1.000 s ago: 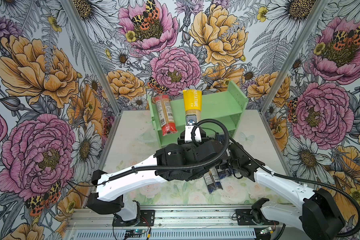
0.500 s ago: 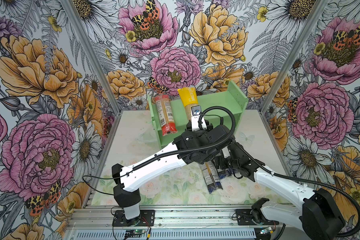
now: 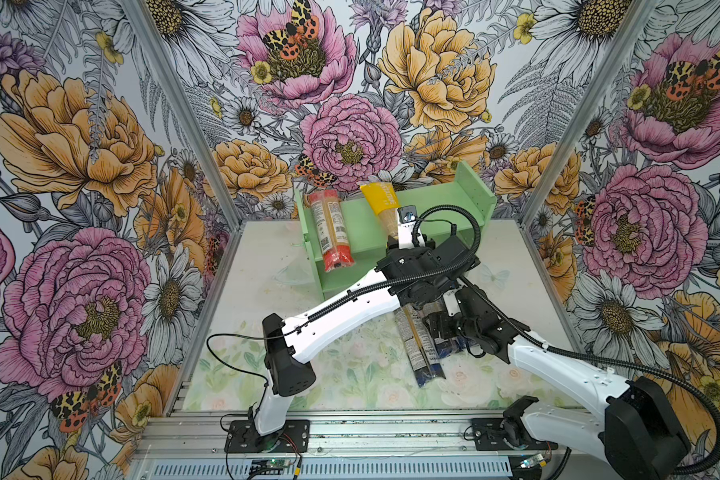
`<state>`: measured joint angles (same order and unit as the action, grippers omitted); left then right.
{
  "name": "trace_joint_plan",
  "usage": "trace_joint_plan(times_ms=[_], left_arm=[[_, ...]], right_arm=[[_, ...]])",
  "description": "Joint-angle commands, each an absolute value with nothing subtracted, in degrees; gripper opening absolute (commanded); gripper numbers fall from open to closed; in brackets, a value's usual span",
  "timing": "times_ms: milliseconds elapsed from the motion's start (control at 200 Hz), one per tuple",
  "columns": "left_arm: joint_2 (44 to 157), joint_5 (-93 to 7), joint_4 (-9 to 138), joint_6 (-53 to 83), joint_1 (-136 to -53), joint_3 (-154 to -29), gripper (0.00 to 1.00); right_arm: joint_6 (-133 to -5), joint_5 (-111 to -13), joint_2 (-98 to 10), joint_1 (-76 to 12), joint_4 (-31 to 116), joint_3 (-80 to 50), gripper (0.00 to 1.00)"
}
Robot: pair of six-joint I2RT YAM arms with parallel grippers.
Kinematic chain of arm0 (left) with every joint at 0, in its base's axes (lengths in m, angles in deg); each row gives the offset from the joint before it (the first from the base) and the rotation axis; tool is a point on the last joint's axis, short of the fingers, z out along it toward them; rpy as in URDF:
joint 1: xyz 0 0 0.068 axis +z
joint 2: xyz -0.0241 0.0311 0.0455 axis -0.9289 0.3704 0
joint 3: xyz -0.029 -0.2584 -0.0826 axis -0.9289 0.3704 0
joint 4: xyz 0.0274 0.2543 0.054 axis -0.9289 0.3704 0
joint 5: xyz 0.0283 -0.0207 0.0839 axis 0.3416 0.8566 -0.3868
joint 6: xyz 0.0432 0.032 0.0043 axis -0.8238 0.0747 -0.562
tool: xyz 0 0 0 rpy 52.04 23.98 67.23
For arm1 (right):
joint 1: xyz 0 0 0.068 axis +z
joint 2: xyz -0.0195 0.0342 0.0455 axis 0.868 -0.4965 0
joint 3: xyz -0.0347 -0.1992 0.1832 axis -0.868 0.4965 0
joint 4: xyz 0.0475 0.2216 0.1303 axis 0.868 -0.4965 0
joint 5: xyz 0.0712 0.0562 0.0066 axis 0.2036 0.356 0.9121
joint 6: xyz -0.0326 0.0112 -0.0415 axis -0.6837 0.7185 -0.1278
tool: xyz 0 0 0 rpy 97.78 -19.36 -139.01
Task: Place and organize the pasta boxes and bags onto the shelf
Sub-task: 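Carry the upright yellow pack over the shelf beside the red-and-white pack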
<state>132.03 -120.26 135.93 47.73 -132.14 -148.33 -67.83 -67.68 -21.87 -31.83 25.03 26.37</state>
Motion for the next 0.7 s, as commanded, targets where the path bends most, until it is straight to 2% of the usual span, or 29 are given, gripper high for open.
trace_joint_plan(times_ms=[0, 355, 696], left_arm=[[130.73, -124.53, 132.36, 46.18, -131.15, -152.07, 0.00], [129.58, -123.60, 132.27, 45.12, -130.49, -148.91, 0.00], [123.57, -123.11, 132.27, 48.87, -130.84, -139.08, 0.00]], right_arm=[[-67.49, -68.53, -20.85, -32.19, 25.24, 27.16, 0.88], [-67.23, -68.78, -20.58, -32.14, 25.22, 27.43, 0.88], [-67.08, -69.03, -21.22, -32.19, 25.24, 27.27, 0.88]])
